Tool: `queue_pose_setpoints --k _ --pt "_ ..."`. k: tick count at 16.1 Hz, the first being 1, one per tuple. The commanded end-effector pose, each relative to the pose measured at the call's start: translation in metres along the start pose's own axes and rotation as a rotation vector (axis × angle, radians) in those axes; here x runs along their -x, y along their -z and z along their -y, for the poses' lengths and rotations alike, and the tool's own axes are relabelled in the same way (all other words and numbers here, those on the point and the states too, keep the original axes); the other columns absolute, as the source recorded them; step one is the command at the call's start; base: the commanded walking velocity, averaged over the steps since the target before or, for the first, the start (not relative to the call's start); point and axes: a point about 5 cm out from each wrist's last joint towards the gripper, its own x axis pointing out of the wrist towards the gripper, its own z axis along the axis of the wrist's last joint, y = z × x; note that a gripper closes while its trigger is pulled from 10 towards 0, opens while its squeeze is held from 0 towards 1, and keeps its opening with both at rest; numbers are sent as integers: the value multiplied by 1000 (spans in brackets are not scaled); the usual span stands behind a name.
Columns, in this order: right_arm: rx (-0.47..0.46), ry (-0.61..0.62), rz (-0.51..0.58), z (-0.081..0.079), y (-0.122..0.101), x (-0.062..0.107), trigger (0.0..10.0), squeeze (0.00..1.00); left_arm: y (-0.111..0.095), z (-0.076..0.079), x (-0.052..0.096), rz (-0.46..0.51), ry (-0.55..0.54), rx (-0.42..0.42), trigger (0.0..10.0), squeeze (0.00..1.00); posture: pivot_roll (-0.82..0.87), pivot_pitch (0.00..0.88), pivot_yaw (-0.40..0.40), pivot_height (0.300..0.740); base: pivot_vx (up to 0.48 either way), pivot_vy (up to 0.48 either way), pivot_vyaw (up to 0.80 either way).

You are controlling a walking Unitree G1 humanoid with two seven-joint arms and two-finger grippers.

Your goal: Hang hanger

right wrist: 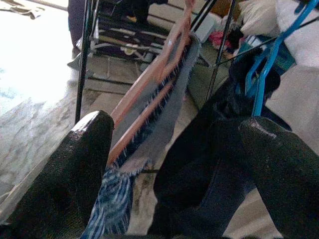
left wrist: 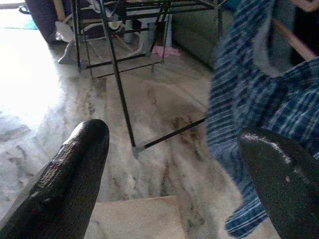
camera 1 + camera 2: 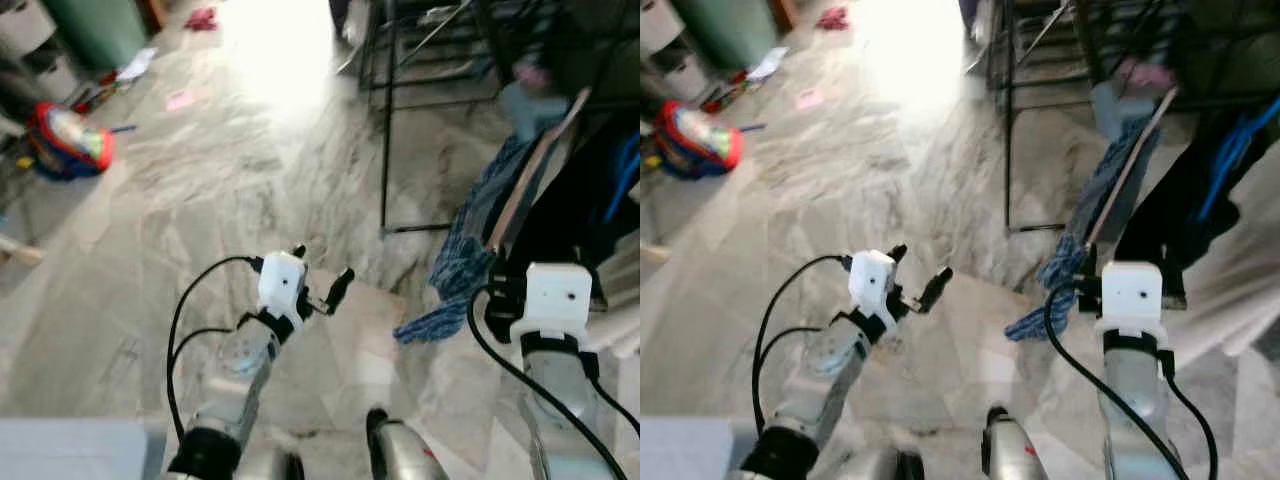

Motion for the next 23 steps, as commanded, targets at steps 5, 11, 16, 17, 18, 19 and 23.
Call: queue_pose_setpoints --k 5,11,16,17,18,19,23 --pt "10 33 -58 1 6 -2 10000 0 14 -7 11 -71 -27 21 10000 0 -94 301 95 740 0 0 0" --pt "-18 86 -89 6 -1 -33 10000 0 12 6 8 -82 127 92 10000 0 -95 308 99 740 0 0 0" --pt "-40 98 -177 5 3 -58 10000 0 14 10 8 -98 176 108 10000 0 -89 308 95 740 0 0 0" --pt "-48 98 -182 5 3 -62 10000 0 14 11 8 -99 177 109 10000 0 -89 308 95 740 0 0 0" --pt "-51 109 -204 7 5 -68 10000 0 14 11 9 -102 181 112 10000 0 -84 307 92 740 0 0 0" --pt "-36 121 -219 10 6 -71 10000 0 14 10 9 -105 182 115 10000 0 -82 307 91 740 0 0 0" --pt "-7 179 -231 27 6 -76 10000 0 15 10 11 -112 186 117 10000 0 -85 307 92 740 0 0 0"
